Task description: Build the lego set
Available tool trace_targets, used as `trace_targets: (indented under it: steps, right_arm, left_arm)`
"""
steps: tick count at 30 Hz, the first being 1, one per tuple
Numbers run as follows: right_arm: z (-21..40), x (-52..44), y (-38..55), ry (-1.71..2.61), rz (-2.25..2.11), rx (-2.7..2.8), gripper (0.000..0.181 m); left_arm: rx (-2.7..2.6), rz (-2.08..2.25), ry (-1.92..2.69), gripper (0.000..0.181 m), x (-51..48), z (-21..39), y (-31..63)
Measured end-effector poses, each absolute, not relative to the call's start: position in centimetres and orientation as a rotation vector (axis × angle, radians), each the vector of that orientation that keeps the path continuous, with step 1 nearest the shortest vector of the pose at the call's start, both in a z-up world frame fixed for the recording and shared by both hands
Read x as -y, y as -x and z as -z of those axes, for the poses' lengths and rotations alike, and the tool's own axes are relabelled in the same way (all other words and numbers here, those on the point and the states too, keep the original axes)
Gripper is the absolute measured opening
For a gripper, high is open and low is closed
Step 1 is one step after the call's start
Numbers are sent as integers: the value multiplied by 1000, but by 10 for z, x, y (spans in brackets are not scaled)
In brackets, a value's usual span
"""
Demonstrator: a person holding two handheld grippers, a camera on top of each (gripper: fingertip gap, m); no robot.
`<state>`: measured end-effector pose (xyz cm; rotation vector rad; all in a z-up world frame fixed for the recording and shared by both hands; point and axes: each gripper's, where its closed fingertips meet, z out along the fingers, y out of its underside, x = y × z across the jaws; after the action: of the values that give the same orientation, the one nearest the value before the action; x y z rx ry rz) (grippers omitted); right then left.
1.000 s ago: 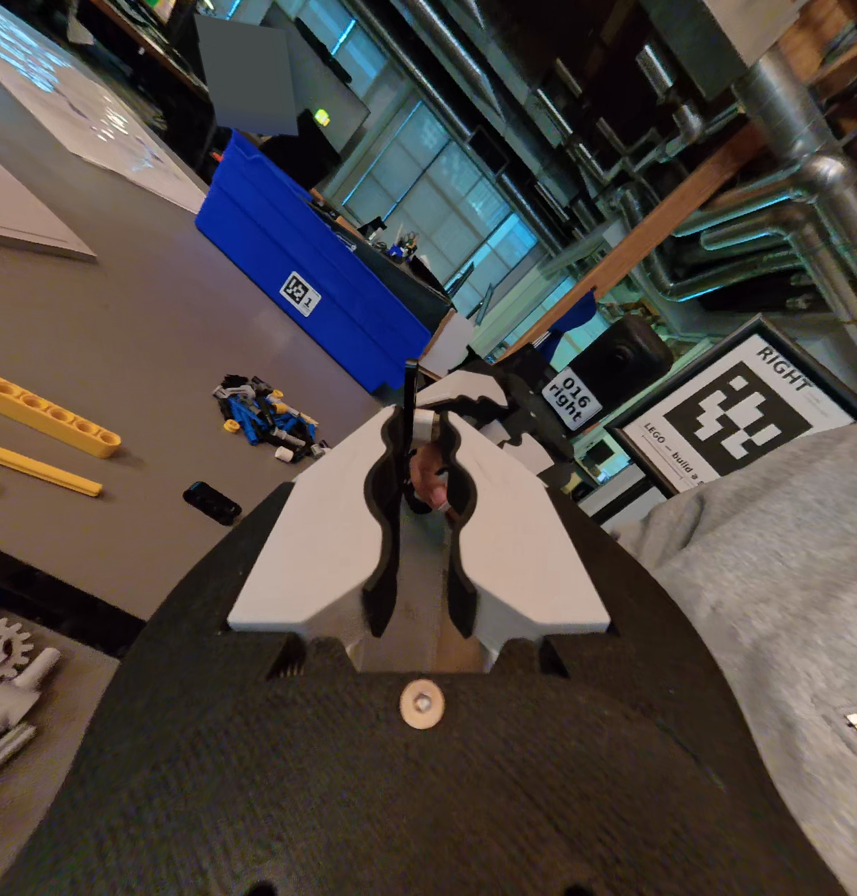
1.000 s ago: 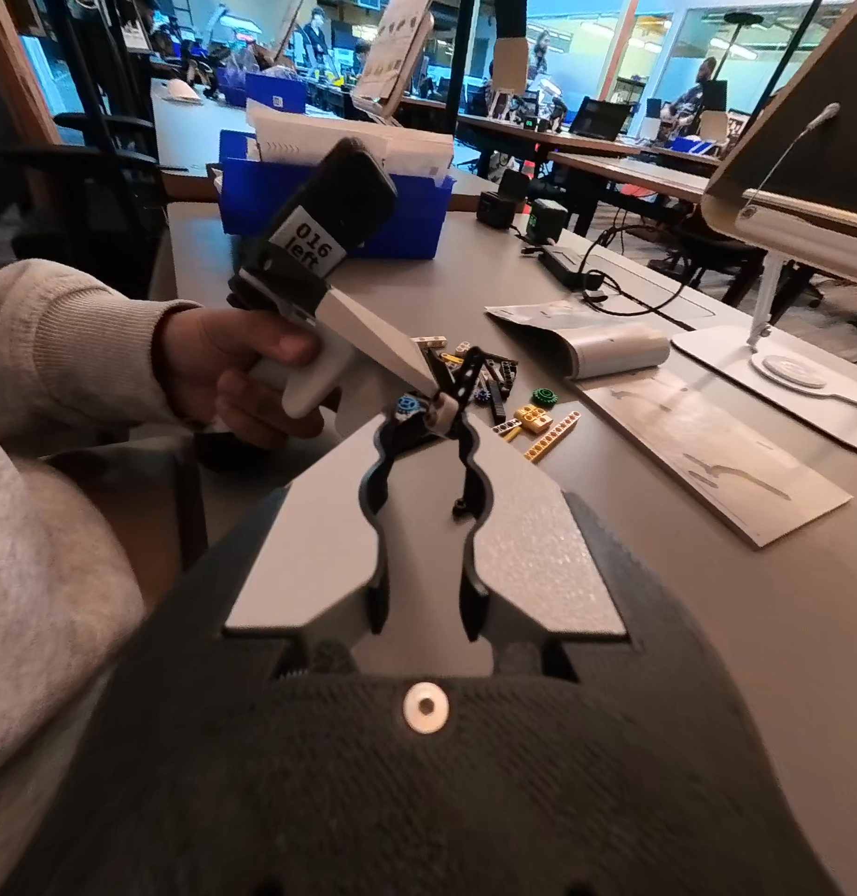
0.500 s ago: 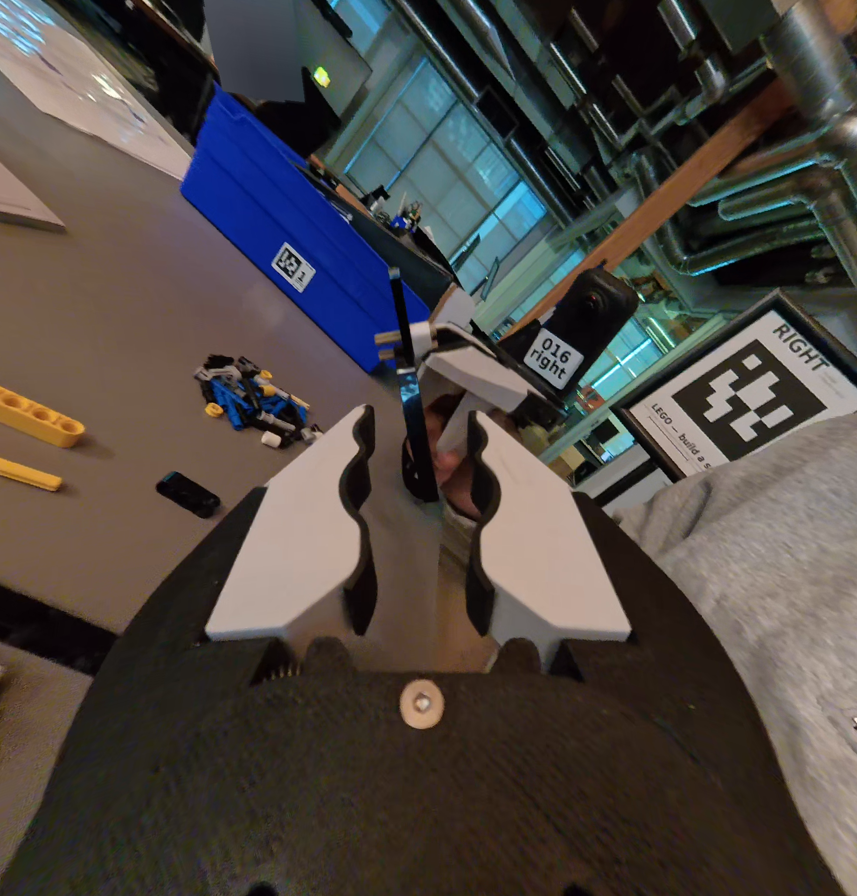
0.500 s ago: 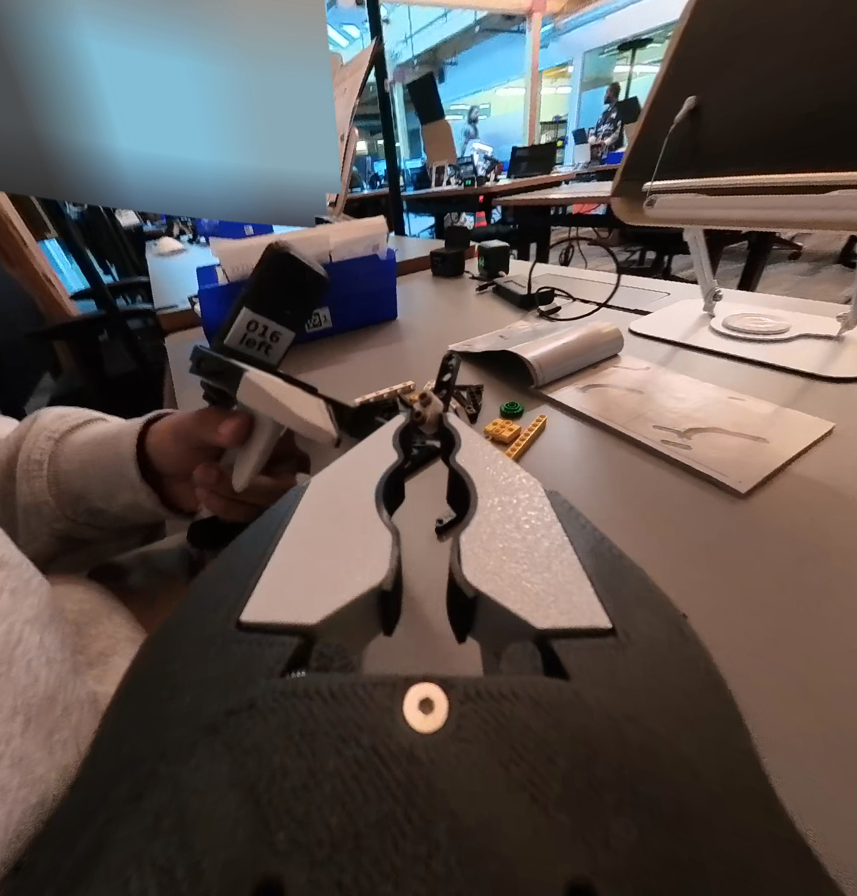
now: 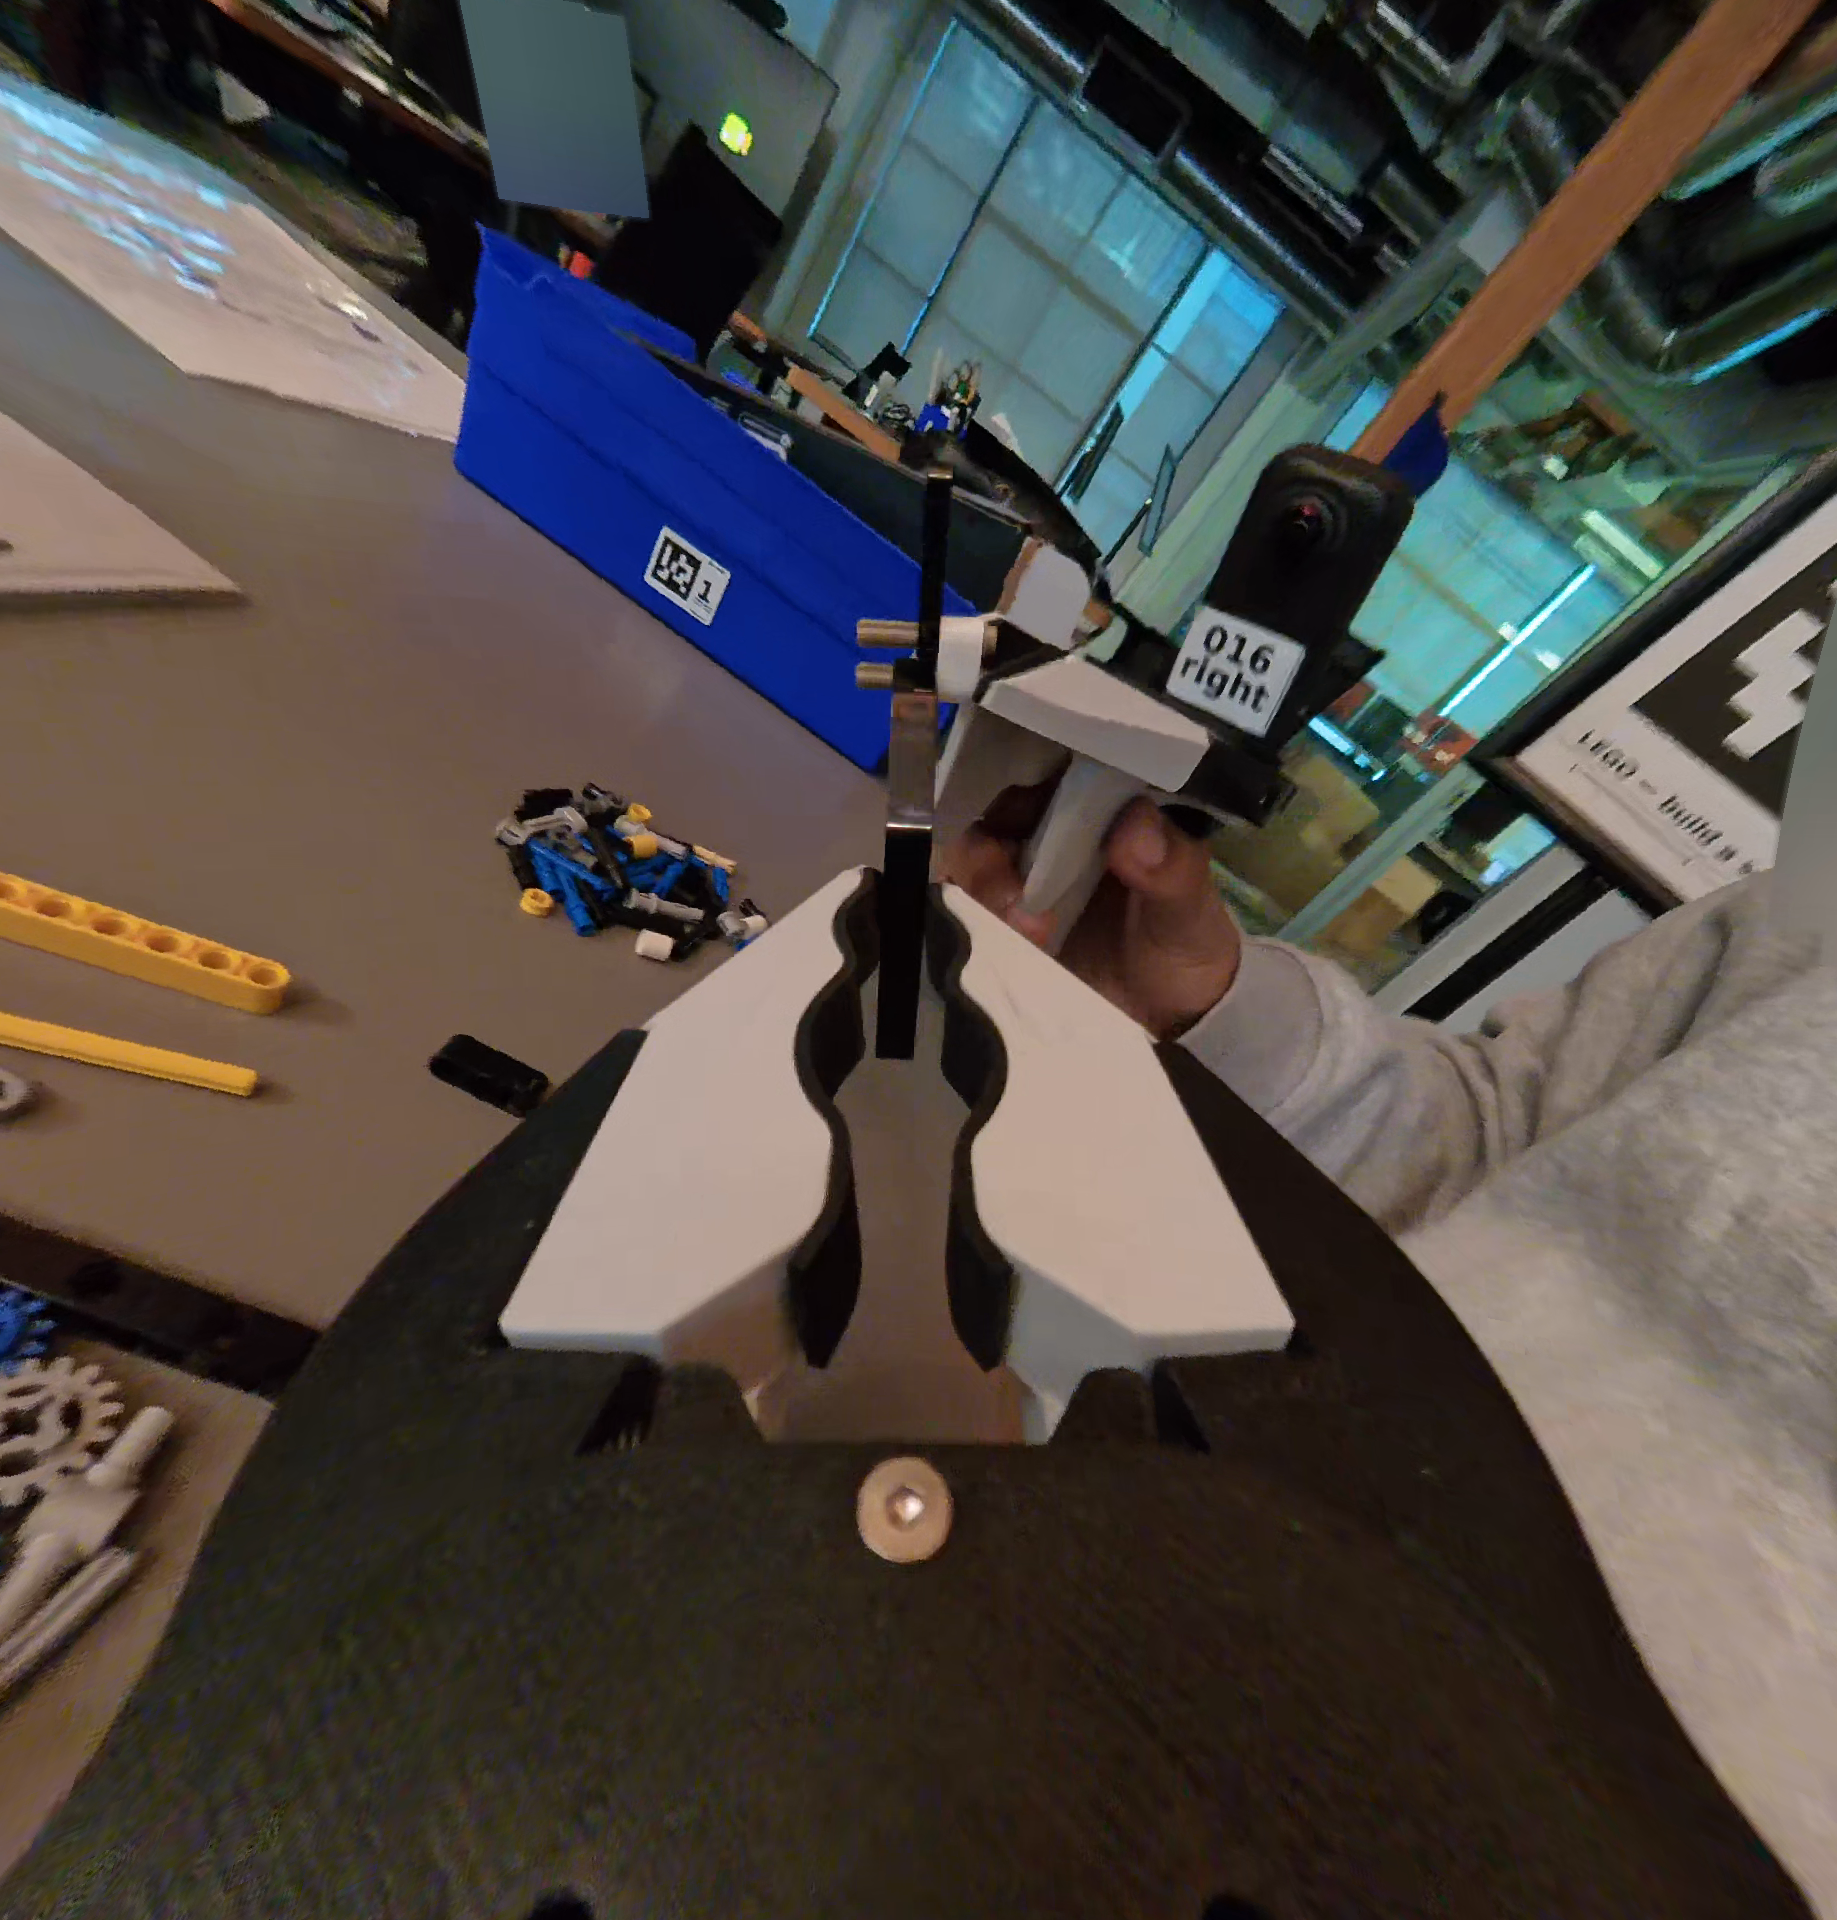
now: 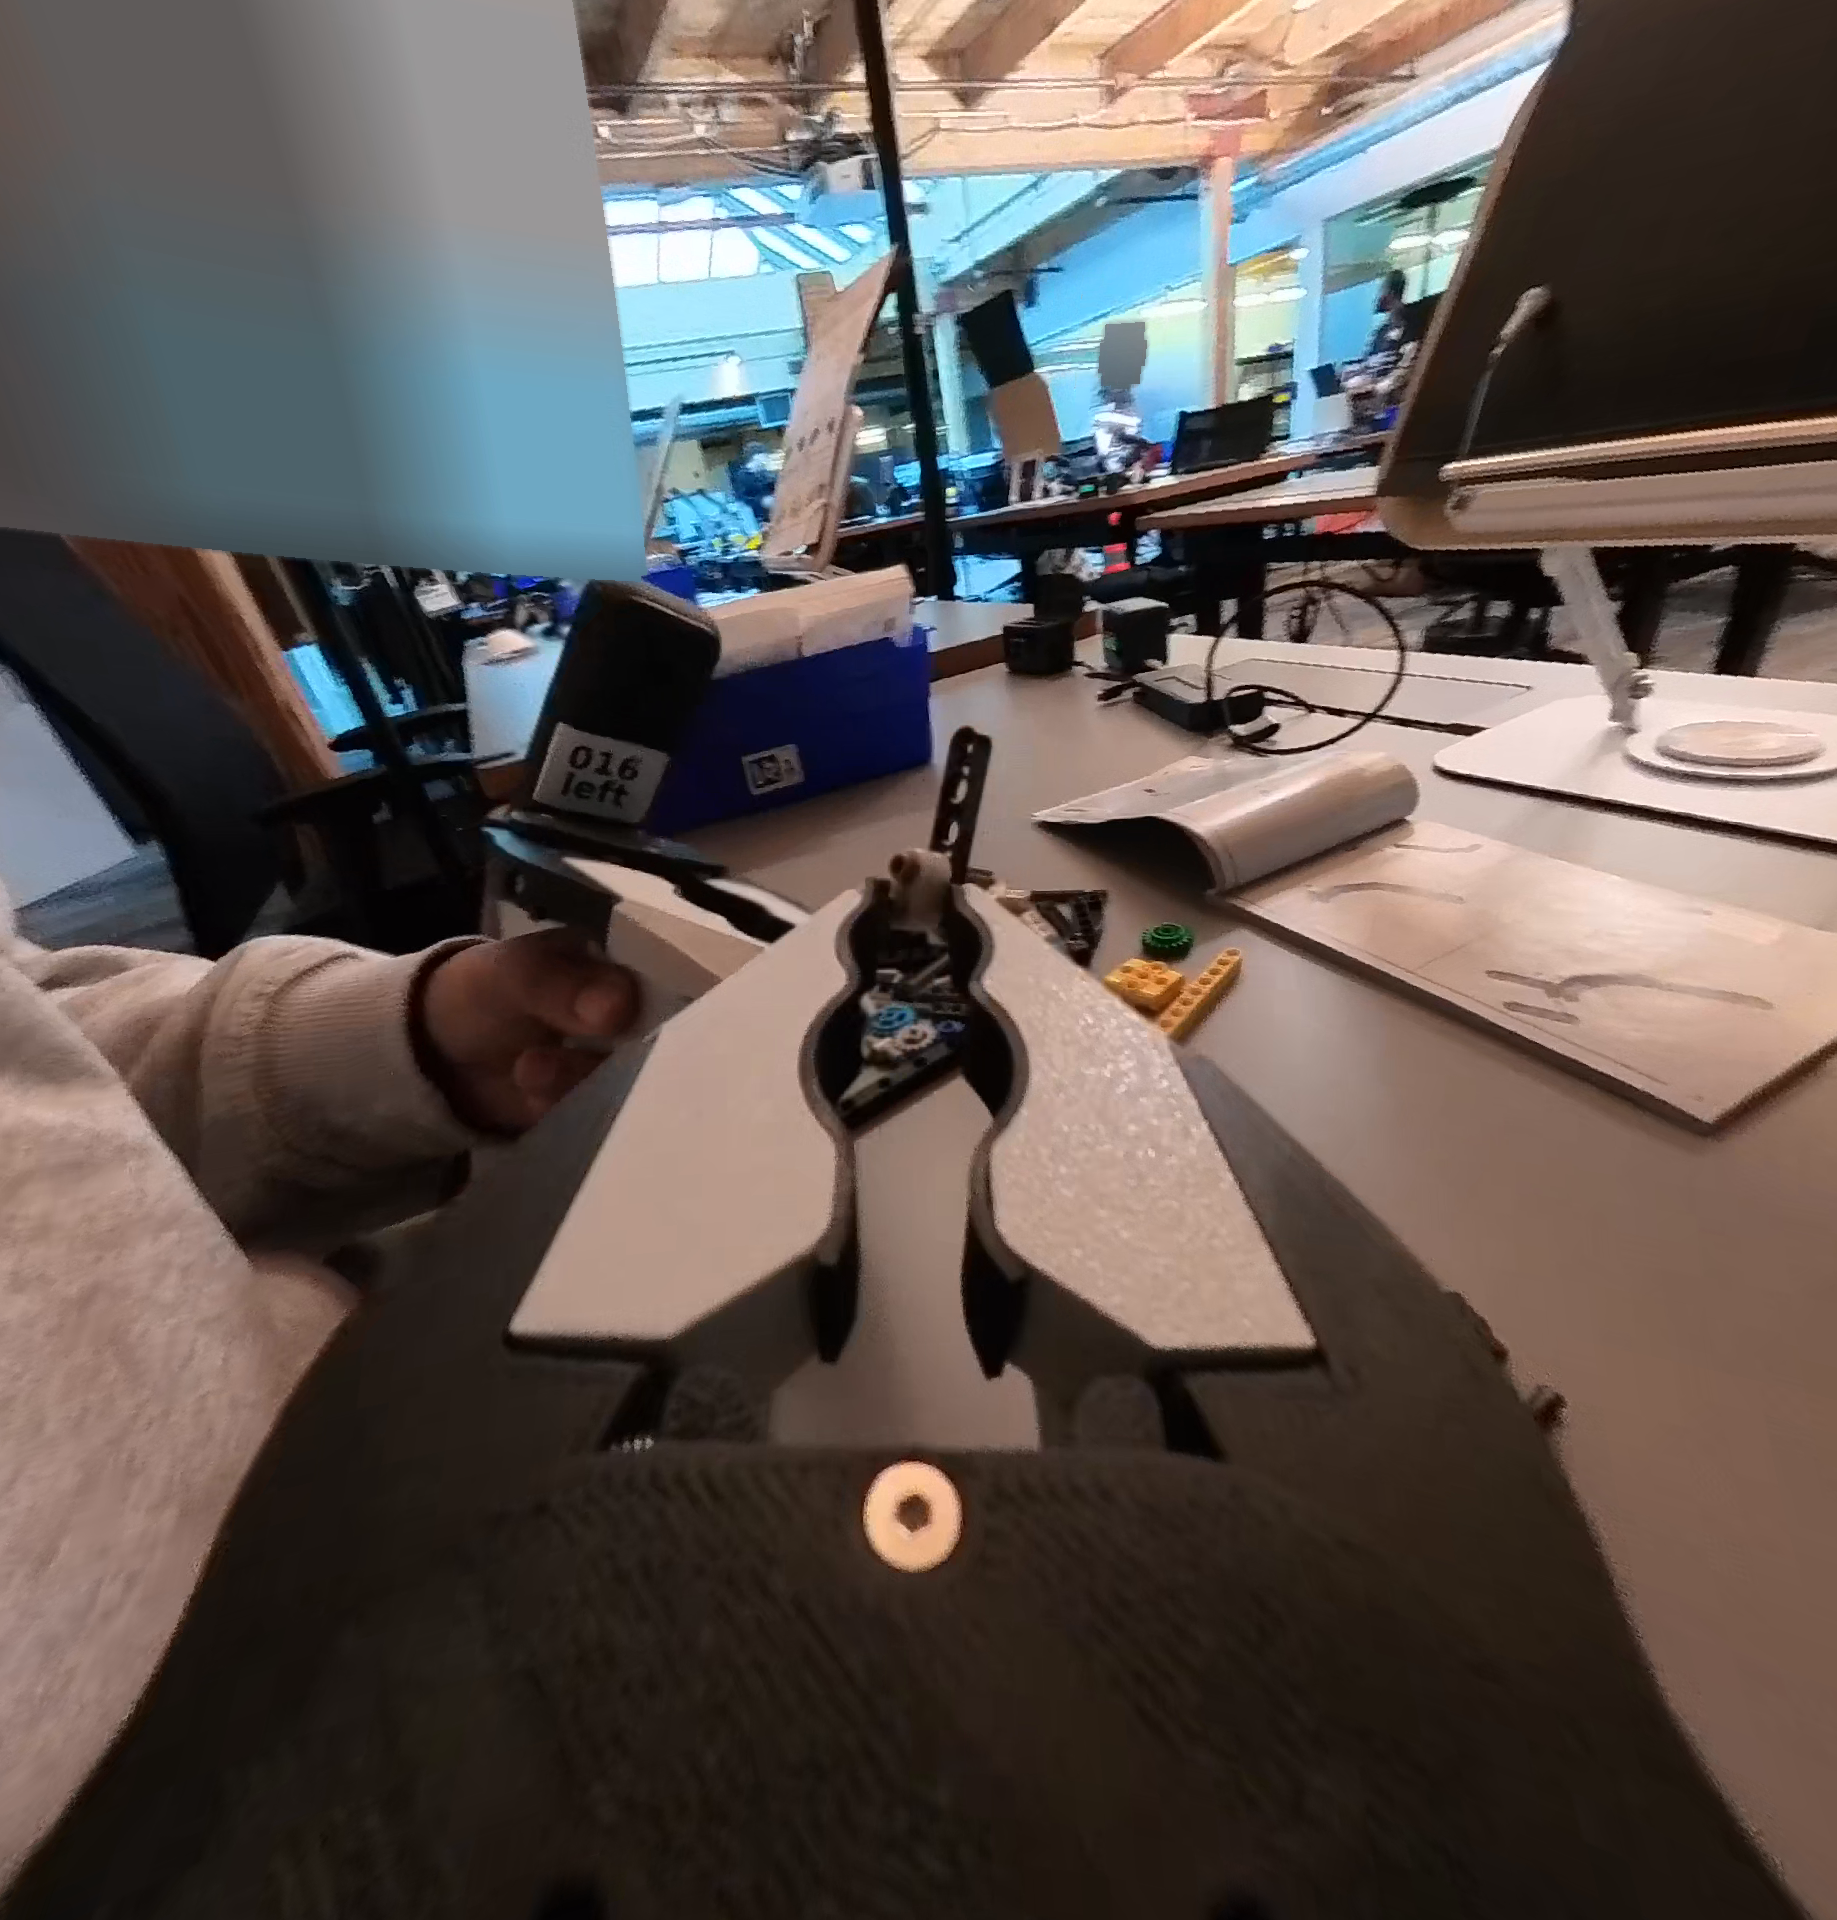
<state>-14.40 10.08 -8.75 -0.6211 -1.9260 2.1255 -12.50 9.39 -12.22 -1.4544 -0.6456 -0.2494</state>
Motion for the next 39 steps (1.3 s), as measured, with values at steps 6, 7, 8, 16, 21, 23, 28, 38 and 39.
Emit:
trace_targets:
  steps: [6, 7, 8, 16, 21, 23, 28, 38, 39]
  right_arm:
    - [67, -110, 132, 551, -2331, 1914, 44]
    - [62, -114, 132, 571, -2396, 1882, 45]
    - [58, -117, 131, 592, -2457, 1867, 46]
    - [79, -109, 101, 485, -2351, 2271, 36]
    - [99, -110, 95, 415, -2111, 2332, 4]
    - [102, -113, 94, 410, -2067, 2325, 1]
    - [101, -116, 98, 400, -2030, 2253, 0]
    - [84, -133, 128, 395, -1656, 1899, 0]
    - [85, -133, 129, 362, -1584, 1879, 0]
  left_arm:
    - [470, 27, 1586, 6, -86, 121, 118]
    - [441, 14, 1602, 6, -86, 121, 115]
    - [421, 13, 1618, 6, -87, 122, 112]
    - [319, 84, 1771, 7, -102, 138, 85]
    - [341, 84, 1777, 7, -101, 139, 88]
    - [396, 126, 1748, 9, -100, 136, 91]
    - [502, 164, 1683, 12, -101, 133, 101]
    - [739, 369, 1438, 28, -97, 116, 115]
    - [753, 455, 1384, 22, -99, 112, 113]
